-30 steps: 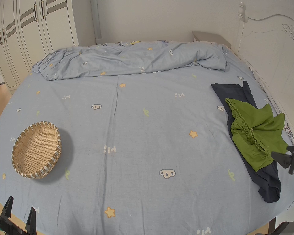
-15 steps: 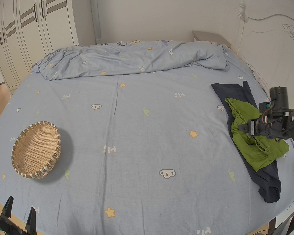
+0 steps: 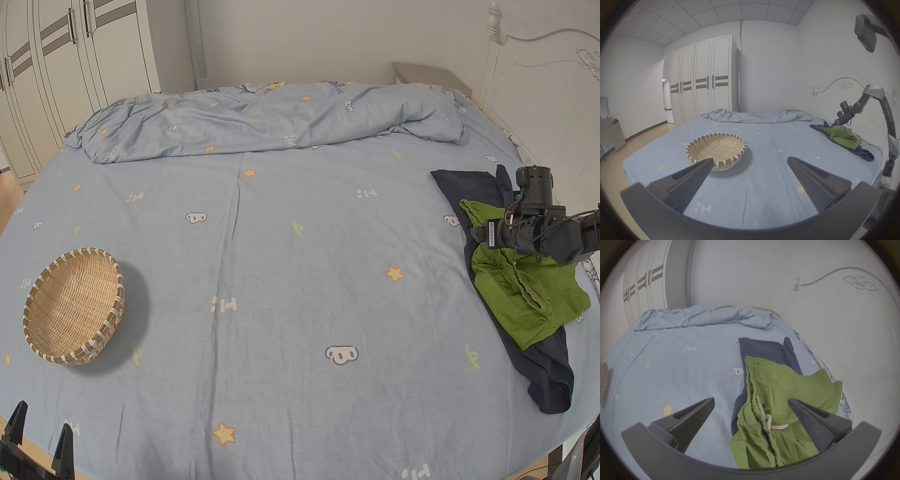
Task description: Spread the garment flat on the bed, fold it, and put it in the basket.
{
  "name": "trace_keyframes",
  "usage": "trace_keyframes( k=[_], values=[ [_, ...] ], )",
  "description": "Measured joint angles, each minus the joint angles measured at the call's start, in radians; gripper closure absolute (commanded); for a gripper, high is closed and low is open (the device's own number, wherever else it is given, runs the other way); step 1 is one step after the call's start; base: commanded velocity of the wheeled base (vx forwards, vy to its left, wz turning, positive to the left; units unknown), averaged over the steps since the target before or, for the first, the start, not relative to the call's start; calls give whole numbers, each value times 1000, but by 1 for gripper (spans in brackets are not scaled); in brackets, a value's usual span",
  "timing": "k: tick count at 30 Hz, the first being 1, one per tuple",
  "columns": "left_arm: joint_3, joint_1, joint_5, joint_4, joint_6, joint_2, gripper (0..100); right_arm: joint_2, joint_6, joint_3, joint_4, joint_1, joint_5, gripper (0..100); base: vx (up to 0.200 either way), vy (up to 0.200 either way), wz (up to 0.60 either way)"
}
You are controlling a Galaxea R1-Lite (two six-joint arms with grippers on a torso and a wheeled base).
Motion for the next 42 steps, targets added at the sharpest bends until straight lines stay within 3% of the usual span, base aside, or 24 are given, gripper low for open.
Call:
trace_keyframes(
  k=[10, 11, 27, 32, 42],
  values=[
    [0, 0, 0, 0, 0, 0, 0, 79, 15, 11, -14, -26, 3, 0, 0, 0, 0],
    [0, 0, 0, 0, 0, 0, 0, 82, 15, 11, -21, -27, 3, 100, 0, 0, 0],
    [0, 0, 0, 0, 0, 0, 0, 133, 17, 1, -31, -28, 1, 100, 0, 0, 0],
    [0, 0, 0, 0, 0, 0, 0, 106, 51, -17, -20, -23, 2, 100, 0, 0, 0],
    [0, 0, 0, 0, 0, 0, 0, -77, 157, -43, 212, 34, 6, 100, 0, 0, 0]
  ],
)
